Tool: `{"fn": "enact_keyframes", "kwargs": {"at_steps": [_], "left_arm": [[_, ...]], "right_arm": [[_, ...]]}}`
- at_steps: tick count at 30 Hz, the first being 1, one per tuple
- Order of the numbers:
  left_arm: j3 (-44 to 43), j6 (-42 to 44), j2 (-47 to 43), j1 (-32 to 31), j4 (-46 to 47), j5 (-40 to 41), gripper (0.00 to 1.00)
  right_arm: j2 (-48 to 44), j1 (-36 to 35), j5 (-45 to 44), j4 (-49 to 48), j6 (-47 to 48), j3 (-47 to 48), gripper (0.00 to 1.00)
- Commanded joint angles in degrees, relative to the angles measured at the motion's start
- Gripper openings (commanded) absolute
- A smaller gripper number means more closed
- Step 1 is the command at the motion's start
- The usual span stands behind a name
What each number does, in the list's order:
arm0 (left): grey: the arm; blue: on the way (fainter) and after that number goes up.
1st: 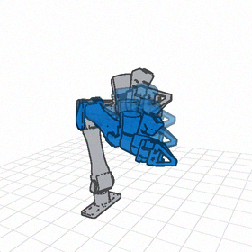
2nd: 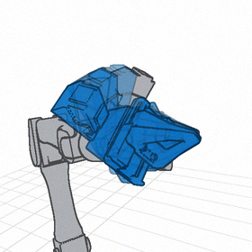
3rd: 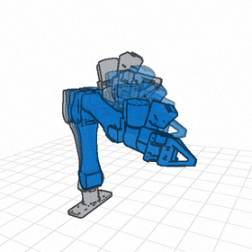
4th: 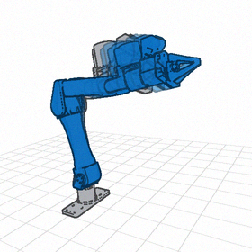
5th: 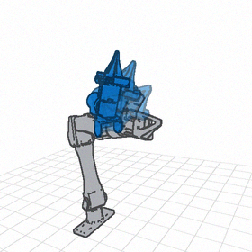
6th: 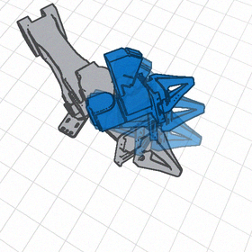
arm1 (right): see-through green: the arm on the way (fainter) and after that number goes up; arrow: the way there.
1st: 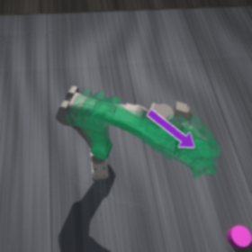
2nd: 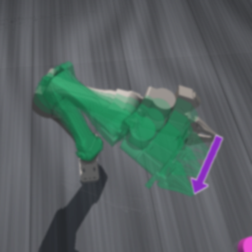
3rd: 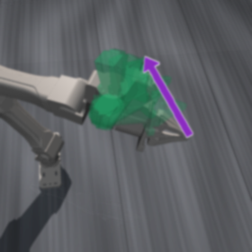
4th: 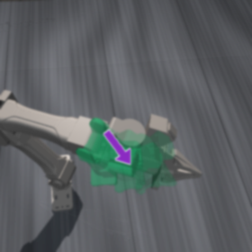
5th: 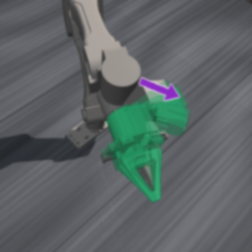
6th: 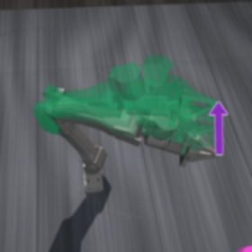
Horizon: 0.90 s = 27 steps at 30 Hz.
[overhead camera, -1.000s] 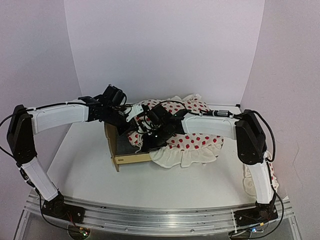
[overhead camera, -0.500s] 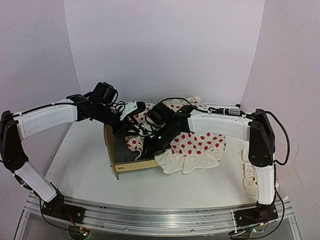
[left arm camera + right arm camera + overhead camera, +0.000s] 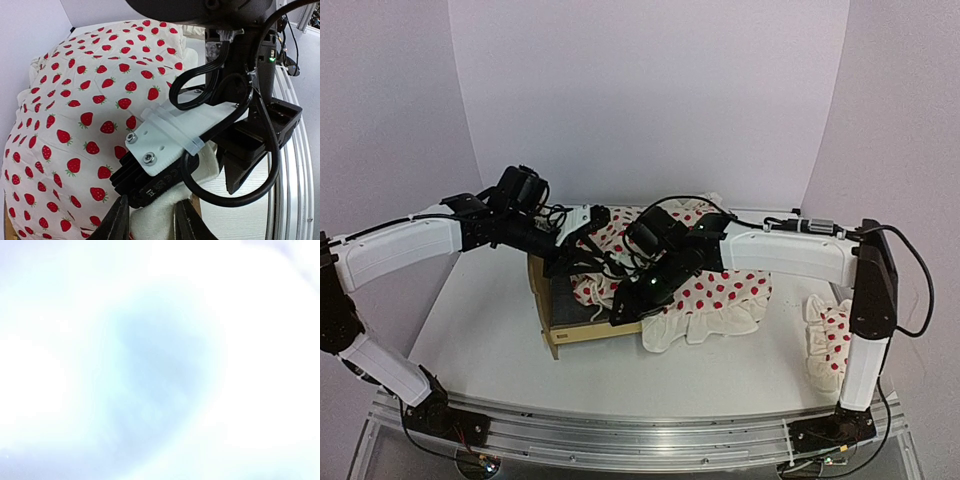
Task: Set up the pet bed
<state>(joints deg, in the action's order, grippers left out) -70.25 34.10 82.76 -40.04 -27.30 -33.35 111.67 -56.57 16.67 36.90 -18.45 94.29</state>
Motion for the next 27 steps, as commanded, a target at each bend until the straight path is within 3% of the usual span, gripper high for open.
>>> {"fn": "enact_keyframes", "kwargs": {"at_steps": [1, 5, 14, 21, 24, 27], "left_arm": [[3.9, 1.3, -2.3, -7.8, -8.5, -4.5, 0.25], [8.7, -1.0, -3.4, -10.3, -6.4, -3.7, 0.23], [7.2, -7.4, -3.7, -9.8, 1.3, 1.0, 0.38], [8.2, -1.5, -2.7, -10.7, -1.2, 0.3, 0.43], [8.2, -0.3, 0.7, -11.5, -6.1, 2.0, 0.42], [8.3, -1.2, 2.6, -11.5, -5.2, 6.2, 0.44]], "right_arm": [[-3.1, 1.8, -8.1, -6.5, -3.2, -1.4, 0.28], [-0.5, 1.7, -10.0, -14.4, -5.0, -2.0, 0.28], [-0.2, 5.4, -11.2, -20.3, -10.8, -5.0, 0.26], [-1.0, 6.6, -11.7, -21.2, -12.0, -6.9, 0.27], [-0.1, 6.8, -11.9, -21.3, -13.0, -6.1, 0.27], [-1.1, 7.3, -13.6, -21.4, -14.4, -7.5, 0.26]]}}
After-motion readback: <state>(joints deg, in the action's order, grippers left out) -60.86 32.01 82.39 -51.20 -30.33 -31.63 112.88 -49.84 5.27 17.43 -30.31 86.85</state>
